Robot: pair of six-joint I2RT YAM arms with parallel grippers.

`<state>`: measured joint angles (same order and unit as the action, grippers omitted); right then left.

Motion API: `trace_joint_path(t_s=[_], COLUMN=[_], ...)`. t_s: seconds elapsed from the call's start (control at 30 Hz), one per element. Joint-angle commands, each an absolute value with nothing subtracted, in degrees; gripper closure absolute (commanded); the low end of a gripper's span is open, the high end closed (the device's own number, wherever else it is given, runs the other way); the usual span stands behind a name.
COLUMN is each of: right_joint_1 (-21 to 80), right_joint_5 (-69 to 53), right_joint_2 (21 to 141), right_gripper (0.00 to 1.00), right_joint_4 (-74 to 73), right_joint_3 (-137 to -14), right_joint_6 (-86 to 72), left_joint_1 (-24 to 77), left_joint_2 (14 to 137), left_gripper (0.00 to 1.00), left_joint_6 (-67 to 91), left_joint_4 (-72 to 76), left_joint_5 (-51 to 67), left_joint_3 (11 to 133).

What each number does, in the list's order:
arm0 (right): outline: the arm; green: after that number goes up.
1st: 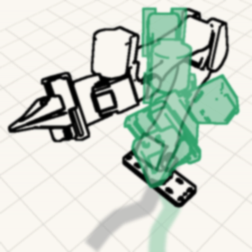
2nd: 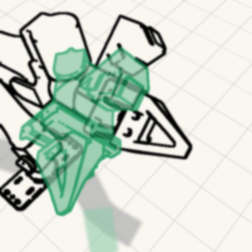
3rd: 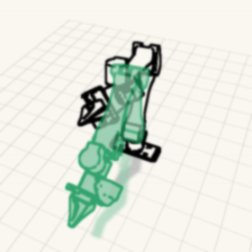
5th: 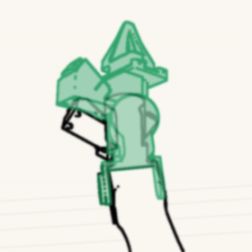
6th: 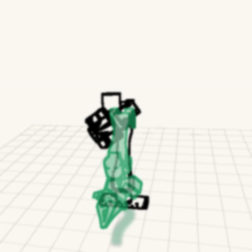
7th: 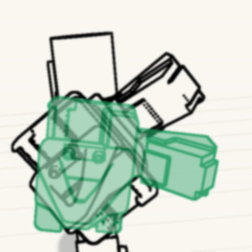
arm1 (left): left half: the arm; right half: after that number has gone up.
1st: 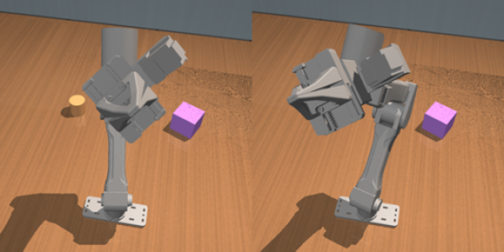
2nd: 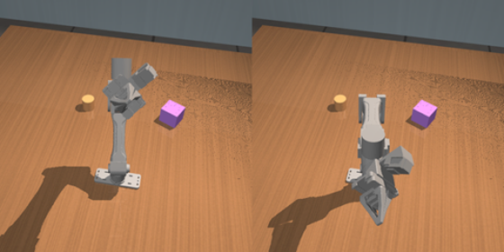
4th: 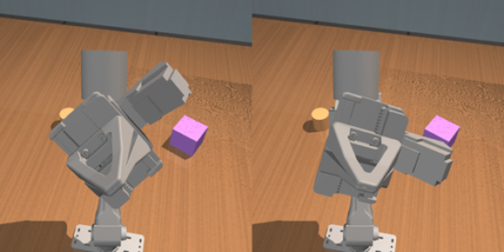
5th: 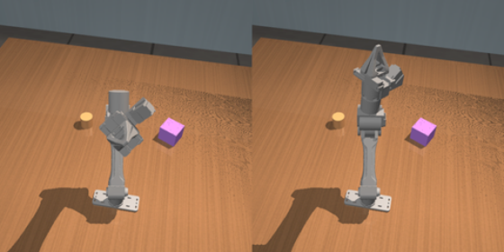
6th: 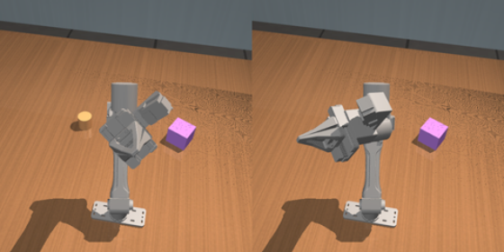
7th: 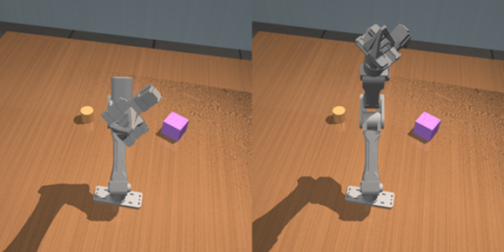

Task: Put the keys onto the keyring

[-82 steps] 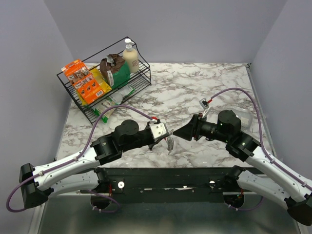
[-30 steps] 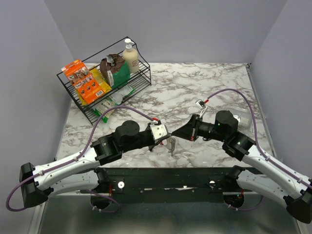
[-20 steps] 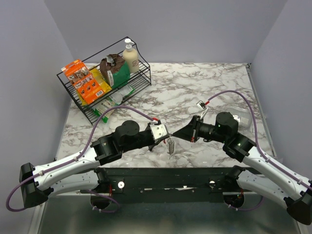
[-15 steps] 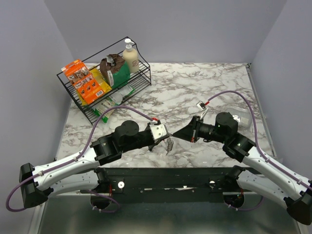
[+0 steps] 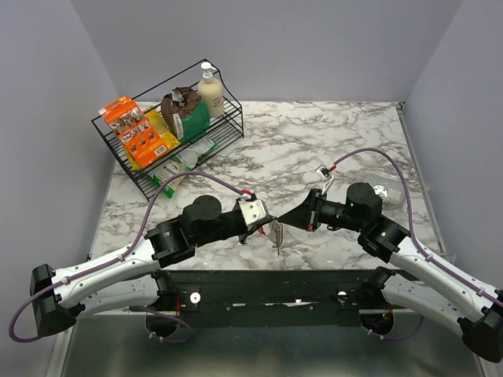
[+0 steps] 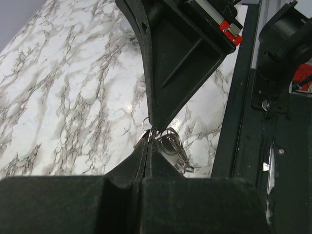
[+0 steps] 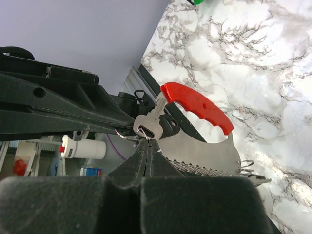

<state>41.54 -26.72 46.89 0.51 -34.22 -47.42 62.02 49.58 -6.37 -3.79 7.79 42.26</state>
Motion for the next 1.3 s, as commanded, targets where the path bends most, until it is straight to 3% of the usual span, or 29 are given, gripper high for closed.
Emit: trace_joint_path(t_s=[0.0, 0.47, 0.67, 0.77, 0.9, 1.0, 1.2, 1.27], right_joint_1=[41.4, 41.3, 41.3, 41.4, 41.3, 41.3, 41.3, 41.3], right_joint_5=[-28.5, -29.4, -28.9, -27.9, -26.4, -25.2, -23.5, -23.5], right_joint_2=[47.6, 47.3, 45.6, 44.3, 42.0, 40.0, 37.6, 37.4], right_gripper=[1.0, 0.99, 0.92, 0.77, 0.46, 0.3, 0.02, 0.0], right_joint_4=[1.6, 3.7, 3.6, 3.6, 3.3, 2.6, 1.2, 1.1], right_joint_3=[-32.6, -31.8, -31.6, -31.2, -30.7, -30.8, -31.3, -31.6], right_joint_6=[-46.3, -46.6, -46.6, -46.5, -46.1, -44.9, -42.8, -42.0], left_joint_1=[62.1, 62.1, 62.2, 62.2, 62.2, 62.2, 62.1, 62.2], left_joint_2=[48.8, 48.7, 48.0, 47.7, 47.5, 47.5, 47.5, 47.4], left_gripper=[1.0, 1.0, 1.0, 1.0, 1.0, 1.0, 1.0, 1.0], left_joint_6=[-5.3, -5.2, -5.3, -5.4, -5.5, -5.5, -5.2, -5.2], left_joint_4=[3.9, 3.8, 3.3, 3.0, 2.4, 2.4, 3.1, 3.3], left_joint_5=[9.8, 9.9, 9.1, 8.9, 8.3, 8.2, 8.4, 8.5], left_joint_3=[42.5, 42.5, 42.5, 42.5, 42.6, 42.6, 41.7, 41.6])
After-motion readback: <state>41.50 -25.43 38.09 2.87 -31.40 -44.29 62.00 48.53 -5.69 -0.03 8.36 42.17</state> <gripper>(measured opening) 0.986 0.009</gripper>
